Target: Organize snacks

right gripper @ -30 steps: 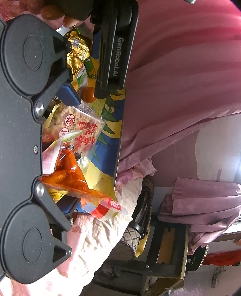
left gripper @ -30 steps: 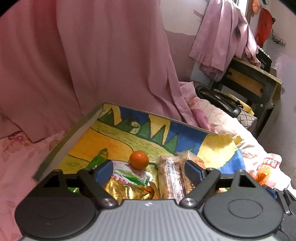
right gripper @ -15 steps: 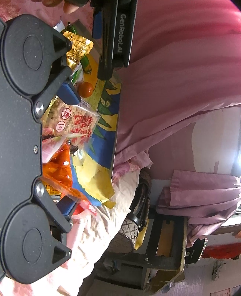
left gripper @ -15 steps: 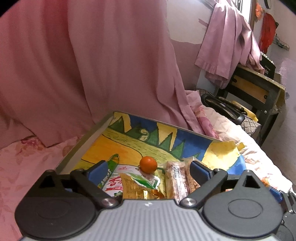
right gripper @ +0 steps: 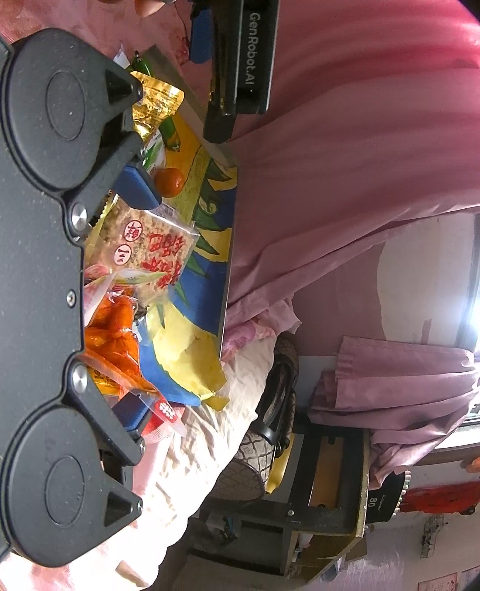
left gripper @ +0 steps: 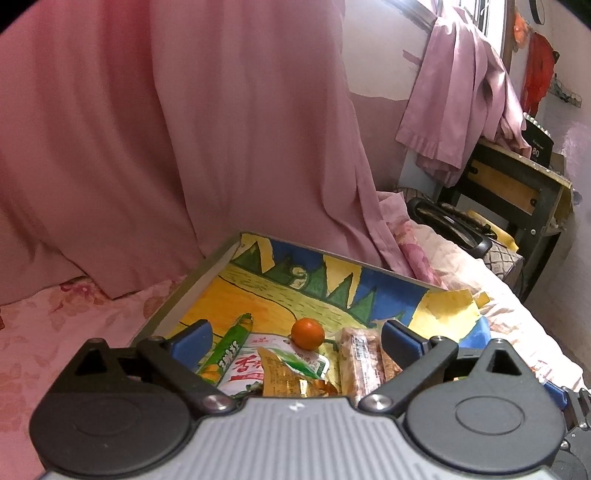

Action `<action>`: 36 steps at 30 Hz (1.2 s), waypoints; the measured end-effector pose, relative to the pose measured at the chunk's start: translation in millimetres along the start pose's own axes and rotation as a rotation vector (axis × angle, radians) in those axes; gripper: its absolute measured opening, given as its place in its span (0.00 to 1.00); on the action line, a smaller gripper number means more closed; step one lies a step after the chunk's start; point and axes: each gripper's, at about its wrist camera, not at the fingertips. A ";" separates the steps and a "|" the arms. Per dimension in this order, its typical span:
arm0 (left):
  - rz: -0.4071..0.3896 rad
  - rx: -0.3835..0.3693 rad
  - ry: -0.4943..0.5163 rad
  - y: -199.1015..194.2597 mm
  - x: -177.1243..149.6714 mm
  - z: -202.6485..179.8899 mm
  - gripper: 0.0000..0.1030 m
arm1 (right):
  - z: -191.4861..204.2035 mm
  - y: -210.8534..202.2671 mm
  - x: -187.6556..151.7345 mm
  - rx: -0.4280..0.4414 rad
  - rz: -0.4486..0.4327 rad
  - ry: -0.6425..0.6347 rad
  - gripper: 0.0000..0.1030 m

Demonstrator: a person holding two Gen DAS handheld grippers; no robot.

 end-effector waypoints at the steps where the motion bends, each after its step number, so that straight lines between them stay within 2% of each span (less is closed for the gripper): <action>1: -0.001 0.001 0.001 -1.0 0.0 0.1 0.97 | 0.1 -0.6 -0.2 0.000 0.002 -0.001 0.99; 25: -0.005 0.003 -0.007 -14.0 -4.0 10.1 0.99 | 0.5 -19.1 -11.2 -0.020 0.047 0.012 0.99; 36: -0.004 0.009 -0.013 -31.6 -13.4 20.1 0.99 | 5.2 -43.9 -8.3 -0.029 -0.008 -0.001 0.99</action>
Point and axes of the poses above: each gripper's, at about its wrist camera, not at the fingertips, and y roughly the way its jaws point, z to its left, x to its top, and after that the axes turned 3 degrees about z, right-handed
